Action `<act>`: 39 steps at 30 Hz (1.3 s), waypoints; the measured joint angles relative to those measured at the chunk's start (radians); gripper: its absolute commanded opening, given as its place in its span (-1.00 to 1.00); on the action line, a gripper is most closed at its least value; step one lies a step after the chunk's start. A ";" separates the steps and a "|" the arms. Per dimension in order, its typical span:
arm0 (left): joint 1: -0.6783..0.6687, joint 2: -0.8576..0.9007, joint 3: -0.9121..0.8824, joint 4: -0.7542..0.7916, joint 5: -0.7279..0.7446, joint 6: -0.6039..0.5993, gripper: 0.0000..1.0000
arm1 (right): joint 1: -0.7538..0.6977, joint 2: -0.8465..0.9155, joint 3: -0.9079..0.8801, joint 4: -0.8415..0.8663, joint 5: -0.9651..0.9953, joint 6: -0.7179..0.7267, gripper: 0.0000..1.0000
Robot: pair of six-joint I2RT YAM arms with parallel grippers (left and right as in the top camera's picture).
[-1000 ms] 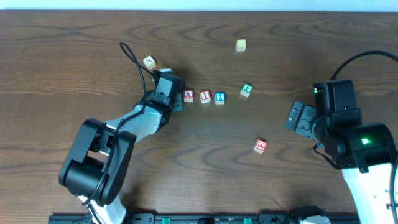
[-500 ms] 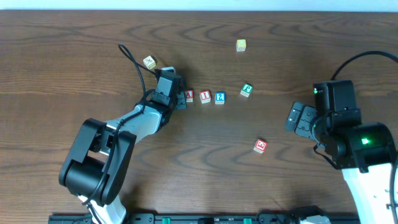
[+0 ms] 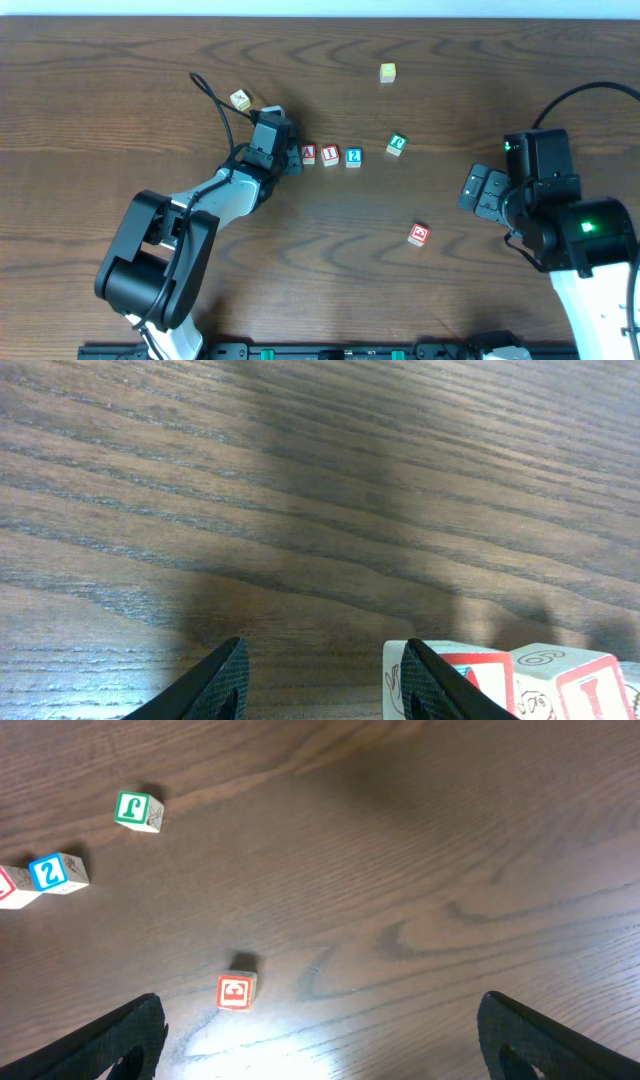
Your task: Spell out Ai2
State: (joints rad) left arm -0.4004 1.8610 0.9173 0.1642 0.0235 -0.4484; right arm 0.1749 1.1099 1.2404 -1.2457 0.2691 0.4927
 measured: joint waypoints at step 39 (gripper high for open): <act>0.000 0.000 0.000 -0.039 0.045 -0.049 0.09 | 0.000 0.010 0.000 0.001 0.000 0.000 0.99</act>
State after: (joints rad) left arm -0.4004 1.8610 0.9173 0.1257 0.0685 -0.4976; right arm 0.1749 1.1194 1.2404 -1.2449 0.2695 0.4927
